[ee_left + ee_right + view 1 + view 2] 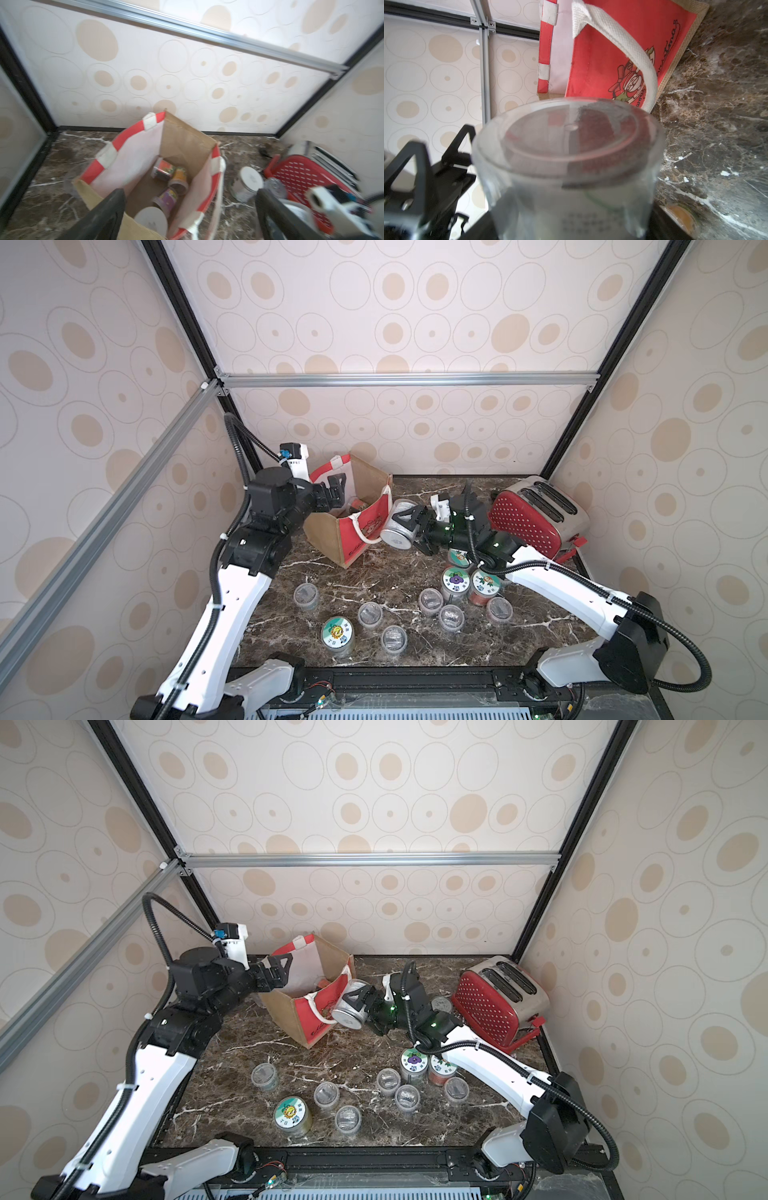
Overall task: Take out the seed jars from the canvas bag
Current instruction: Pick up the seed jar from the canvas bag.
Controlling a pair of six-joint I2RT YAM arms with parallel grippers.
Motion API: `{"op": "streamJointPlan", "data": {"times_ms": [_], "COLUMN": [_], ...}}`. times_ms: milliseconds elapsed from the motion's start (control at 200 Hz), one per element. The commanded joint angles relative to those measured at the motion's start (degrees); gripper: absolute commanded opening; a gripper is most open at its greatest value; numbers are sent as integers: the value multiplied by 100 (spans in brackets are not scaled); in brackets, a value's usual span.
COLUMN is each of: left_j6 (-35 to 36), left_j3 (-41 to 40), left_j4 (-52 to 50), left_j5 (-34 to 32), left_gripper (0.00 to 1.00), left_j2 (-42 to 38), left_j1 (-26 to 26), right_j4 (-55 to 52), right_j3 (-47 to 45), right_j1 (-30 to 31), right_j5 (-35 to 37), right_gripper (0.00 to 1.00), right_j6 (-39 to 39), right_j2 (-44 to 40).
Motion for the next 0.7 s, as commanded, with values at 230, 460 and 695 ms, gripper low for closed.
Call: {"op": "streamJointPlan", "data": {"times_ms": [230, 460, 695], "left_j6": [-1470, -1488, -1634], "left_j3": [-1510, -1759, -2023], "left_j4": [895, 1170, 1871], "left_j5": [-327, -904, -836], "left_gripper": [98, 98, 98], "left_j2": [-748, -197, 139], "left_j1": [-2008, -2853, -2921], "right_j4": [927, 1040, 1167], "right_j3": [-250, -280, -479], "right_j1": [-42, -37, -36], "right_j5": [354, 319, 288], "right_gripper": [62, 62, 63], "right_j6": [1359, 1509, 1616], "right_j2": [-200, -207, -299]}}
